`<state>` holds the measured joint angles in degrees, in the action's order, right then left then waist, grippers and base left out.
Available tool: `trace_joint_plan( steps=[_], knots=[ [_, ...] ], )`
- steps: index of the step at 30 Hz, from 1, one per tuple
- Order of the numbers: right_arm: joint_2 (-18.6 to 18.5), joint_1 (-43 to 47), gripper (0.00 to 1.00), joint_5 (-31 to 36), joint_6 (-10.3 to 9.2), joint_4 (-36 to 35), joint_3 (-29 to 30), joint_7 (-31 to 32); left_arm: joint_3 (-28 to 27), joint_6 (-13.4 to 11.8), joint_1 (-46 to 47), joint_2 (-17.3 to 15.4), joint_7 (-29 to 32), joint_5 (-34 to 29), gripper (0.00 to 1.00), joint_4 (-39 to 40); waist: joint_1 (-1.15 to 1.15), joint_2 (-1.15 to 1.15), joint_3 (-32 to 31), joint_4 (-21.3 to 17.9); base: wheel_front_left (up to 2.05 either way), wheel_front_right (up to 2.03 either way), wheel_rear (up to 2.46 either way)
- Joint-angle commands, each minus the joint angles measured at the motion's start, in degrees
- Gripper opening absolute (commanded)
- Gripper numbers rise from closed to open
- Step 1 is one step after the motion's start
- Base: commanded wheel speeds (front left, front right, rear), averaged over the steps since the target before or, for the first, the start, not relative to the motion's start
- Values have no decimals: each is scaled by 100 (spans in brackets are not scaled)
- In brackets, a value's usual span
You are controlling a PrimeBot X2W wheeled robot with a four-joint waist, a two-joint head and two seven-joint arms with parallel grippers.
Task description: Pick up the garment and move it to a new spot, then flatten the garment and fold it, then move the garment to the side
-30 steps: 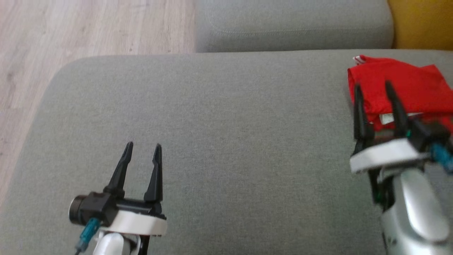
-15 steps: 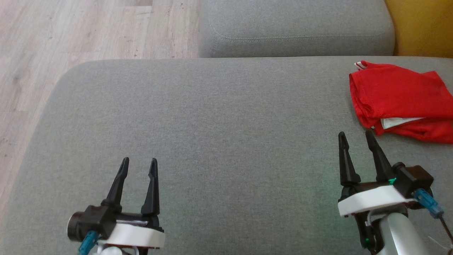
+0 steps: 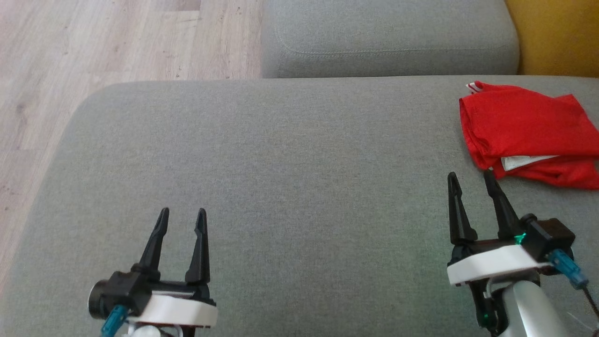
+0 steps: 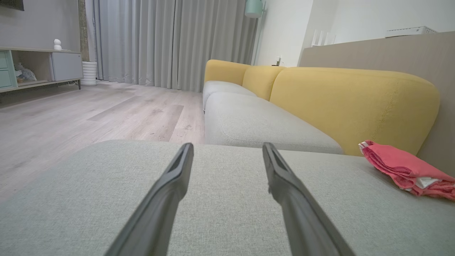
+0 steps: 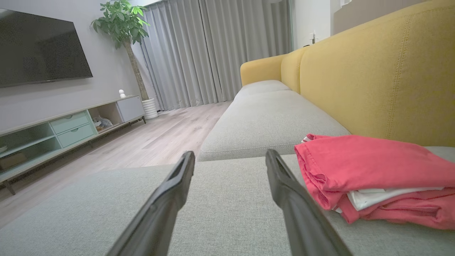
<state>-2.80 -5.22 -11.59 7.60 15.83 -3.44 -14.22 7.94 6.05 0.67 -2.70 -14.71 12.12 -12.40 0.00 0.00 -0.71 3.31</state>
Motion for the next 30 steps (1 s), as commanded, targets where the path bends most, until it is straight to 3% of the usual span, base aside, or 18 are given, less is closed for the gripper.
trace_joint_plan(
  steps=[1, 9, 19, 20, 30],
  knots=[
    [-9, -129, 100, 36, -11, -215, -147, -77, -175, 5, 168, -18, -29, 16, 100, 258, 0, 0, -4, -1, 0, 0, 0],
    [-9, -106, 100, 52, -11, -208, -166, -77, -181, 83, 138, -18, -29, 237, 100, 267, 0, 0, -34, 8, 0, 0, 0],
    [-8, -146, 100, -98, -11, -169, -185, -77, -302, -1, 120, -18, -29, 399, 100, 240, 0, 0, -38, 14, 0, 0, 0],
    [1, 2, 0, -95, 0, 2, -21, 0, -78, 41, -6, 0, 0, 407, 0, 45, 0, 0, -38, 14, 0, 0, 0],
    [5, 133, 0, -500, -1, 298, 22, 107, -119, 49, -91, 2, 106, 828, 0, -284, 0, 0, -31, -3, 0, 0, 0]
  ],
)
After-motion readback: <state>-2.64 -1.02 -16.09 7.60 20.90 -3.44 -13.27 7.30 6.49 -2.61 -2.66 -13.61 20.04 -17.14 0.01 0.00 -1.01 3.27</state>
